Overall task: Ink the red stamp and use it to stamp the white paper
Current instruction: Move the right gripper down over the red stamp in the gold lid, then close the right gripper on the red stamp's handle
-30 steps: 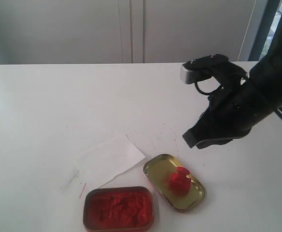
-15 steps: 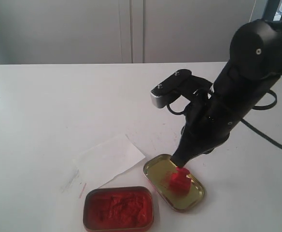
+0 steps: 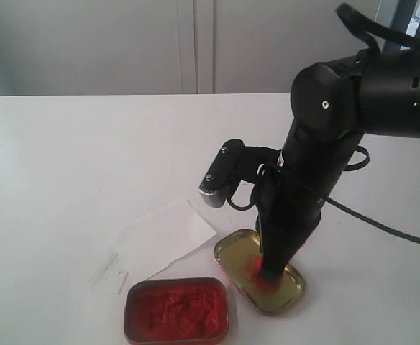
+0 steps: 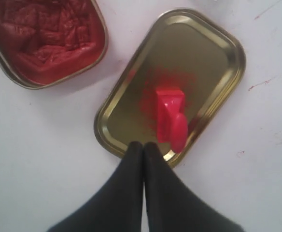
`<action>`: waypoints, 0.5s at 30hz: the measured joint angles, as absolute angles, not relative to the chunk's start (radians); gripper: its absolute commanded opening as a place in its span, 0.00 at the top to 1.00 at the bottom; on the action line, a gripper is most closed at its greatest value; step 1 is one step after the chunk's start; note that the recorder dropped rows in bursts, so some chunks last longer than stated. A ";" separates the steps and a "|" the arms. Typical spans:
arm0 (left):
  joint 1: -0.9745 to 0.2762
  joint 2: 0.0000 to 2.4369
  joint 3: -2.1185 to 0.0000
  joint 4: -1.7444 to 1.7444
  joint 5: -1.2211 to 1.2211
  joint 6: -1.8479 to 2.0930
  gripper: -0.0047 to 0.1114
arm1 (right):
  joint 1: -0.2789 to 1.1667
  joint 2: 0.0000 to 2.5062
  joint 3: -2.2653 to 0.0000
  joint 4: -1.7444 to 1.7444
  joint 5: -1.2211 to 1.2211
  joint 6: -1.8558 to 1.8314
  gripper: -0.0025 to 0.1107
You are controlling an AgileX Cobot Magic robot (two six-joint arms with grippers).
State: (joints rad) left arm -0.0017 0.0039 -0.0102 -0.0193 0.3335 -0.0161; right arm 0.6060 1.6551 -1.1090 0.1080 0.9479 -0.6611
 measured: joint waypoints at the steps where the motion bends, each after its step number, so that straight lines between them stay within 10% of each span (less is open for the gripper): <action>1: -0.002 0.004 -0.010 -0.019 0.334 -0.016 0.96 | 0.606 1.657 -1.109 0.096 0.948 -0.661 0.96; 15: -0.002 0.004 -0.010 -0.019 0.334 -0.016 0.96 | 0.606 1.669 -1.109 0.070 0.896 -0.697 0.68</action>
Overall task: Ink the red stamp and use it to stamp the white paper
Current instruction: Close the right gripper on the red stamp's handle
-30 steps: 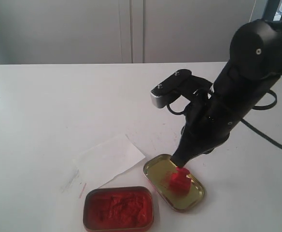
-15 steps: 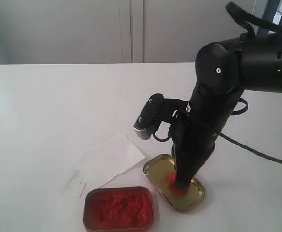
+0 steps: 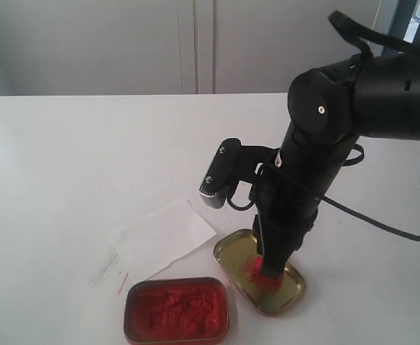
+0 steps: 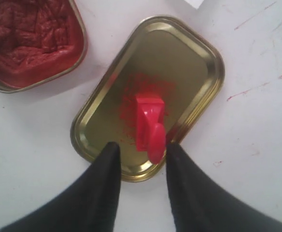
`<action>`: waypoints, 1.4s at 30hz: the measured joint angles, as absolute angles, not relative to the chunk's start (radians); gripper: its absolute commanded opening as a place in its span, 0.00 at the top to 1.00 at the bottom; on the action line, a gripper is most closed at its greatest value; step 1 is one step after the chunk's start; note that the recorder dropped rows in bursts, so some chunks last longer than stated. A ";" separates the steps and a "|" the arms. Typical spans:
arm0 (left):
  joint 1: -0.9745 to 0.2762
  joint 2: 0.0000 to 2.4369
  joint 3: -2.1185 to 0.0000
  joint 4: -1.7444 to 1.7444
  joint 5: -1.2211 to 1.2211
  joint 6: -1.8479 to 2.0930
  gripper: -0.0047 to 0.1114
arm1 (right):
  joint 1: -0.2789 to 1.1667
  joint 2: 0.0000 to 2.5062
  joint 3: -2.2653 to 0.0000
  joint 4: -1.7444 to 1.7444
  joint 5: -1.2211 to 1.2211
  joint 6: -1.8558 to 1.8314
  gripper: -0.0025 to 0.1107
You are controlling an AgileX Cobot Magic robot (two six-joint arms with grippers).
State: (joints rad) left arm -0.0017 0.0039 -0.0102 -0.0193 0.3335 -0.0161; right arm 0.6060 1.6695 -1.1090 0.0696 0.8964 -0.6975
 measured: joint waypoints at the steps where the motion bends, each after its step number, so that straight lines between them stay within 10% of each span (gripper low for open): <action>1: -0.002 0.004 -0.010 -0.019 0.334 -0.016 0.96 | 0.606 1.669 -1.109 0.070 0.892 -0.712 0.68; 42: -0.002 0.004 -0.010 -0.019 0.334 -0.016 0.96 | 0.606 1.828 -1.109 0.000 0.828 -0.675 0.68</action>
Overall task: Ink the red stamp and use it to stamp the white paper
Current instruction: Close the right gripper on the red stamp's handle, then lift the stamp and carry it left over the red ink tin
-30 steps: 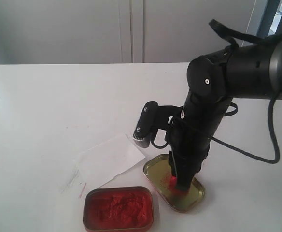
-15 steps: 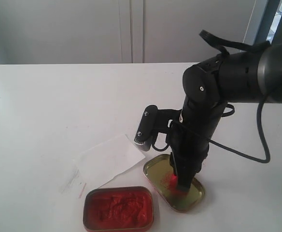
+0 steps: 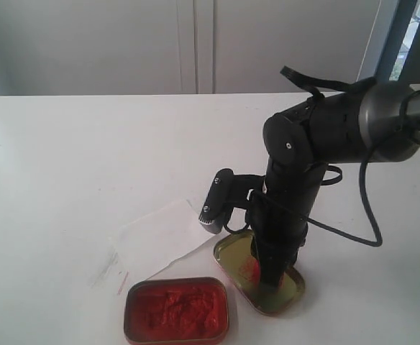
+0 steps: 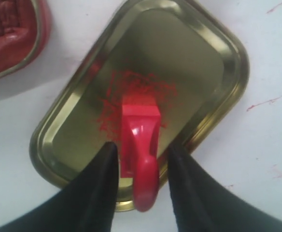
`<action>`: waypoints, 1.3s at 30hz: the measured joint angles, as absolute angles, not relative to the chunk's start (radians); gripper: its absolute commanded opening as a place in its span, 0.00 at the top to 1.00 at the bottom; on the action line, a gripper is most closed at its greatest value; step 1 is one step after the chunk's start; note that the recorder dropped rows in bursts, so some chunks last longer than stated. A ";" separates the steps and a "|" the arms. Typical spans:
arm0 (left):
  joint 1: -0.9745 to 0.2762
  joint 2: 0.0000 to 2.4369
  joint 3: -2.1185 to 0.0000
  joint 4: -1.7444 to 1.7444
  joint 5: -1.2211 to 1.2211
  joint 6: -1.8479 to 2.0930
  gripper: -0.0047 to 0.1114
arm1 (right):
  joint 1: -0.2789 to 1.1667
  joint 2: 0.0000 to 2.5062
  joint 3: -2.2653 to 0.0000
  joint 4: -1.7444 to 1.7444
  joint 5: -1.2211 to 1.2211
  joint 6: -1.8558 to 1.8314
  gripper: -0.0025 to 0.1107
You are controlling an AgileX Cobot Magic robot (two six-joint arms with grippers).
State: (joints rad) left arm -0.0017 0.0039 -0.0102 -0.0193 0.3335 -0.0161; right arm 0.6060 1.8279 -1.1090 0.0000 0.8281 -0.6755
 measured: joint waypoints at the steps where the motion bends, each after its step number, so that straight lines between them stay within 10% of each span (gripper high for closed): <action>1: -0.002 0.004 -0.010 -0.019 0.334 -0.016 0.96 | 0.606 1.828 -1.109 0.000 0.826 -0.674 0.68; 30: -0.002 0.004 -0.010 -0.019 0.334 -0.016 0.96 | 0.606 1.849 -1.084 0.000 0.779 -0.655 0.69; 39: -0.002 0.004 -0.010 -0.019 0.334 -0.016 0.96 | 0.606 1.849 -1.084 0.000 0.779 -0.655 0.87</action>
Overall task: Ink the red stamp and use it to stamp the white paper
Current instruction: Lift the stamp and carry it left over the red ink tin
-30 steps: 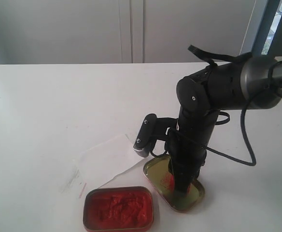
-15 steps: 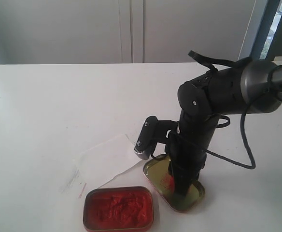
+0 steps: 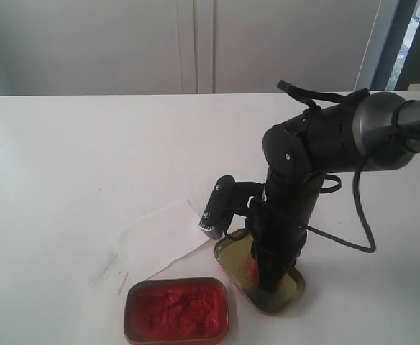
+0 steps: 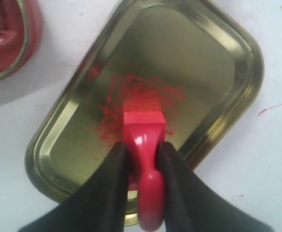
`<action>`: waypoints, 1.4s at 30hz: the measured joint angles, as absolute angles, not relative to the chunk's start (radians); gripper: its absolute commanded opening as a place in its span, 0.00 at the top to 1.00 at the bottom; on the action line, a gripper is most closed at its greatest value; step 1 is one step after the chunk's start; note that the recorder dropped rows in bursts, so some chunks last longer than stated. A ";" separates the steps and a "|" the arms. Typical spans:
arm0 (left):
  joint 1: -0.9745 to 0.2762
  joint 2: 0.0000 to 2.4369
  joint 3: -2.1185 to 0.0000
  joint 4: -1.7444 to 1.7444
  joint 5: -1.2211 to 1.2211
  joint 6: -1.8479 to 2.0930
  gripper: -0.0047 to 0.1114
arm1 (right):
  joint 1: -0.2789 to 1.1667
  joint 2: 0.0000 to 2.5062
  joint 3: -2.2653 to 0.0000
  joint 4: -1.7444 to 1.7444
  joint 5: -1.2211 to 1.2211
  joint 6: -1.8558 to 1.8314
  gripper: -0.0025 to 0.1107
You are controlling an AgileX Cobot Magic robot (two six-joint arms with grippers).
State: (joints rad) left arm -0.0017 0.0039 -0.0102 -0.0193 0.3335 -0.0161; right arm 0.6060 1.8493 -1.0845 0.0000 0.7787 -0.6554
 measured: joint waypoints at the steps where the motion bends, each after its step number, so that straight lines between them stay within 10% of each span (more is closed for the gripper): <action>1: -0.002 0.004 -0.010 -0.019 0.334 -0.016 0.96 | 0.606 1.849 -1.084 0.000 0.779 -0.655 0.90; 42: -0.002 0.004 -0.010 -0.019 0.334 -0.016 0.96 | 0.747 1.758 -1.262 0.162 0.966 -0.335 0.98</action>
State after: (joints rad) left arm -0.0017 0.0039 -0.0102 -0.0193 0.3335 -0.0161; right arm 0.7471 1.7578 -1.2622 0.1619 0.9660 -0.3350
